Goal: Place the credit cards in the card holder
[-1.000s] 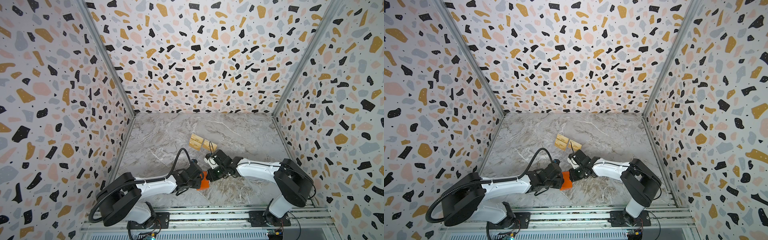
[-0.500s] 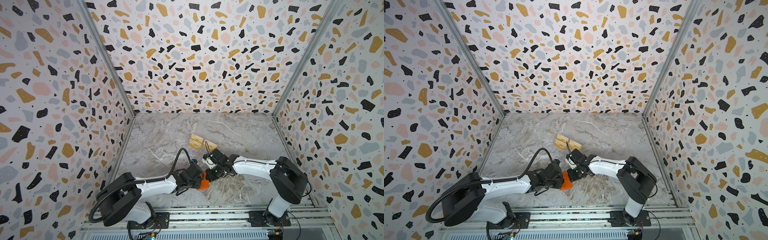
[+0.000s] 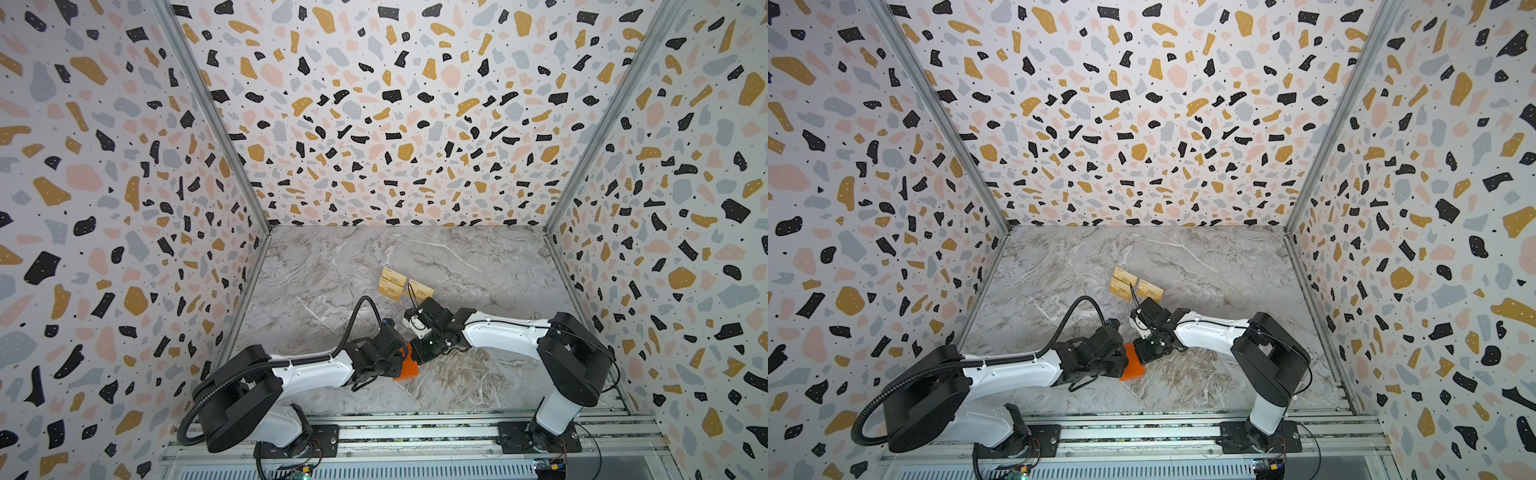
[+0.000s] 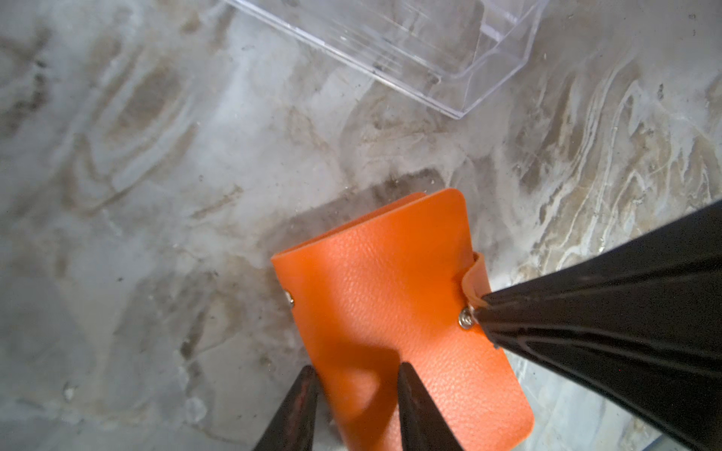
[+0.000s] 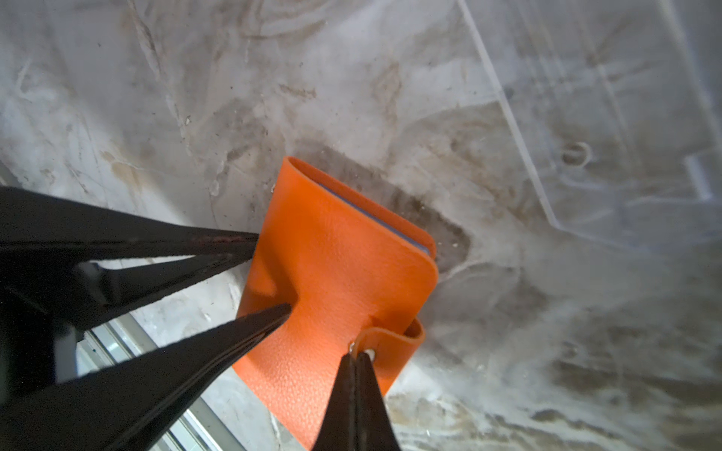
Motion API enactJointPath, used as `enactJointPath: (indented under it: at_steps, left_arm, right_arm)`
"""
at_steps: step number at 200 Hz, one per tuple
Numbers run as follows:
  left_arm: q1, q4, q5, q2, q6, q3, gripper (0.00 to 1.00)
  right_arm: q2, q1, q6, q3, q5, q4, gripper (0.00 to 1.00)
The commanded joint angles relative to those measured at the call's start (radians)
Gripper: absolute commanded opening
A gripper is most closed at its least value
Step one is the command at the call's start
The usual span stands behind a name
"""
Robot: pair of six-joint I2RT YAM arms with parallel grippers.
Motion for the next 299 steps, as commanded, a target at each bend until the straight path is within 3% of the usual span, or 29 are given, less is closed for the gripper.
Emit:
enactJointPath:
  at_steps: [1,299]
  left_arm:
    - [-0.01,-0.048,0.017,0.016,0.009,0.007,0.37]
    - [-0.01,-0.022,0.02,0.016,-0.003,-0.016,0.37]
  right_arm:
    - [0.053,0.008,-0.017,0.017,0.047,-0.049,0.0]
    - [0.285,0.089,-0.114,0.11,0.053,-0.286,0.0]
